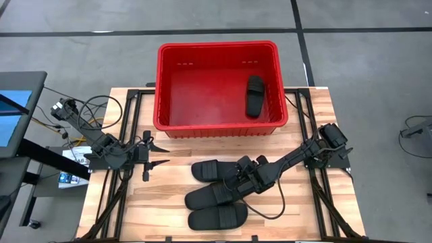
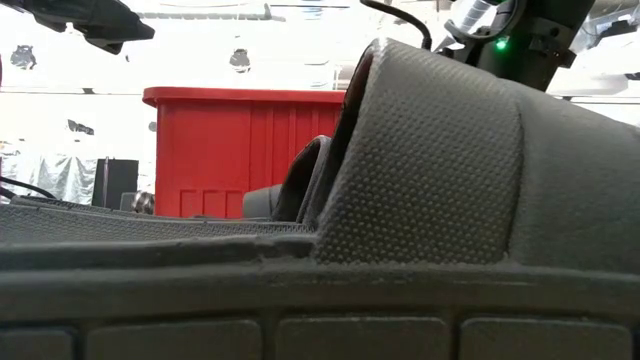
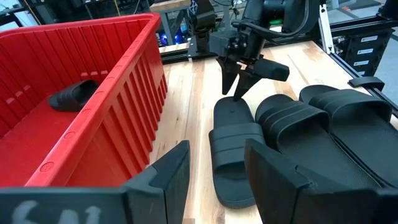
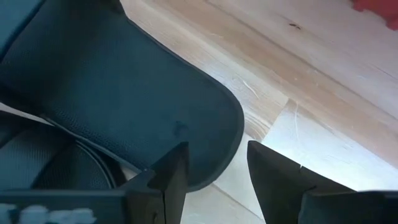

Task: Pick and place slides into bin
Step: Put the black slide into the container

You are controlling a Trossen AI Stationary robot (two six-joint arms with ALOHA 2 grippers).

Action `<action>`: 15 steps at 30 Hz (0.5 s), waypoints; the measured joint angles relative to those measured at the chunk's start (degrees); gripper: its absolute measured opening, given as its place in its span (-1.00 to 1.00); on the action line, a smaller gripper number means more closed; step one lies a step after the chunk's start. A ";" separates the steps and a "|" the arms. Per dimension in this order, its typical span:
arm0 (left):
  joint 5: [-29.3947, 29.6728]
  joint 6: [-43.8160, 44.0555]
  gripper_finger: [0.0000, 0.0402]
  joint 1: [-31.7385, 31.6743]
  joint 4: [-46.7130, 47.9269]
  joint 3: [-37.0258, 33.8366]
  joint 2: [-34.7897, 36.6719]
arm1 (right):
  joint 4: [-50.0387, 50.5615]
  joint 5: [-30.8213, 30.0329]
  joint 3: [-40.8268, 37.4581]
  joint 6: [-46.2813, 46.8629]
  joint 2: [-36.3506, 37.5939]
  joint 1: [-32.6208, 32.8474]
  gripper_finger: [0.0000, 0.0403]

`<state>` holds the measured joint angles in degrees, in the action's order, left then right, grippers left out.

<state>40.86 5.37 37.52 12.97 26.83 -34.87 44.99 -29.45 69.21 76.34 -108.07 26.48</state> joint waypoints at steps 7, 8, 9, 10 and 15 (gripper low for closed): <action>0.00 0.00 -0.28 0.01 0.00 0.00 0.00 | -0.07 0.00 0.00 -0.35 0.00 -0.12 -0.23; 0.00 0.02 -0.28 0.00 0.00 0.00 0.00 | -0.07 0.07 0.00 -0.37 0.00 -0.27 -0.23; 0.00 0.02 -0.28 0.00 -0.02 0.00 0.00 | -0.07 0.23 0.00 -0.39 0.00 -0.37 -0.23; 0.00 0.02 -0.28 0.00 0.00 0.00 0.00 | -0.07 0.28 0.00 -0.49 0.00 -0.37 -0.23; 0.00 0.02 -0.28 0.00 0.00 0.00 0.00 | -0.58 0.75 -0.02 -1.77 0.00 -0.85 -0.23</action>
<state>40.86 5.39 37.52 12.97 26.83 -34.87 44.41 -28.70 69.19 74.56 -108.07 25.63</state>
